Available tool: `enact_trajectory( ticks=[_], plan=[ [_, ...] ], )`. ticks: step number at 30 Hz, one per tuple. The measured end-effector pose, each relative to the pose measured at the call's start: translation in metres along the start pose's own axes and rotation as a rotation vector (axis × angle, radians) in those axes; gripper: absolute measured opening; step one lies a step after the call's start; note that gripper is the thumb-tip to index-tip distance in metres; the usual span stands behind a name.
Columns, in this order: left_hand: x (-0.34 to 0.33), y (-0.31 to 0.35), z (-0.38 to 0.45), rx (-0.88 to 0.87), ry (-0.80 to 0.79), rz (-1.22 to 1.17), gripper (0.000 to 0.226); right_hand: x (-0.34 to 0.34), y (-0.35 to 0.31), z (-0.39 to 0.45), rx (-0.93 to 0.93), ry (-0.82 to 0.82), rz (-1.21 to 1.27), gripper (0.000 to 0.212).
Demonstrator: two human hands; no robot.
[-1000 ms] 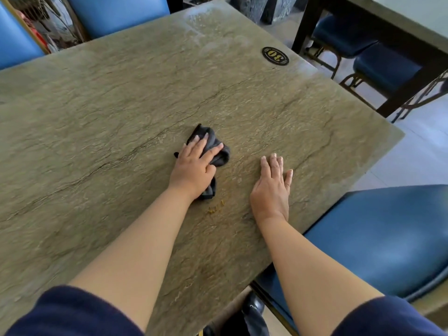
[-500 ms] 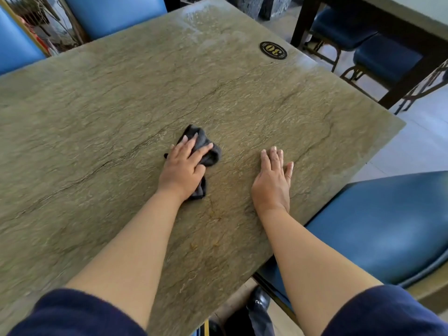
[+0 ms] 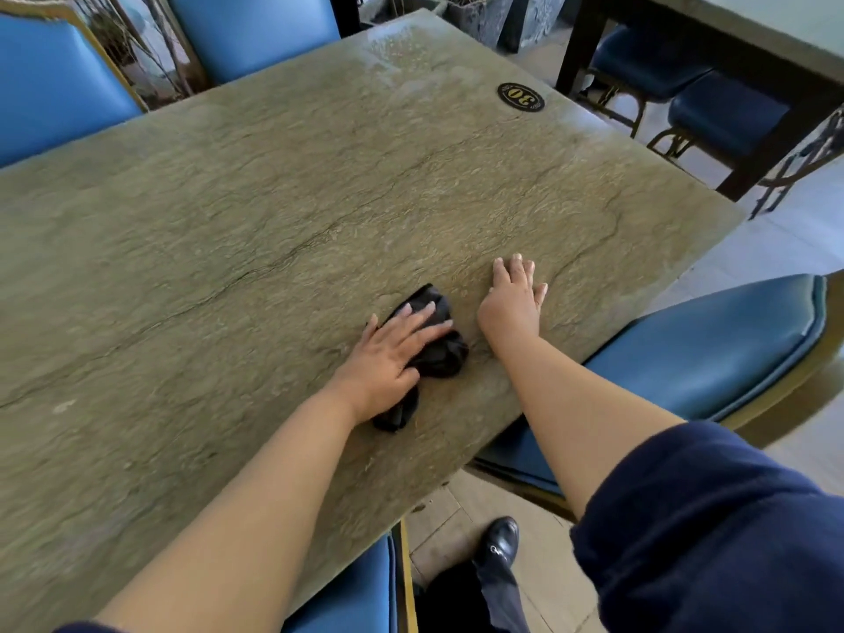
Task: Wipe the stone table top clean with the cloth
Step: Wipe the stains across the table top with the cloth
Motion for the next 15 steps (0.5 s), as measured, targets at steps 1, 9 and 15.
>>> enact_trajectory(
  ticks=[1, 9, 15],
  plan=[
    [0.004, -0.004, -0.007, 0.036, 0.045, -0.054, 0.068, 0.0, -0.004, -0.006, -0.023, -0.039, 0.022, 0.059],
    [0.004, -0.059, -0.111, 0.528, 0.296, -0.059, 0.055, -0.031, -0.064, -0.114, 0.115, 0.06, -0.053, 0.06],
    [-0.003, -0.056, -0.115, 0.431, 0.289, 0.184, 0.065, -0.049, -0.043, -0.086, 0.093, 0.036, -0.188, 0.072]
  ],
)
Point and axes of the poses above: each hand's wrist, its own z-axis towards the middle knuckle, its own x-axis out of the back of the hand, y = z × x, the point moved 9 cm from there along z, towards the middle knuckle, and after that the axes turned 6 degrees about -x, right-handed, at the moved point
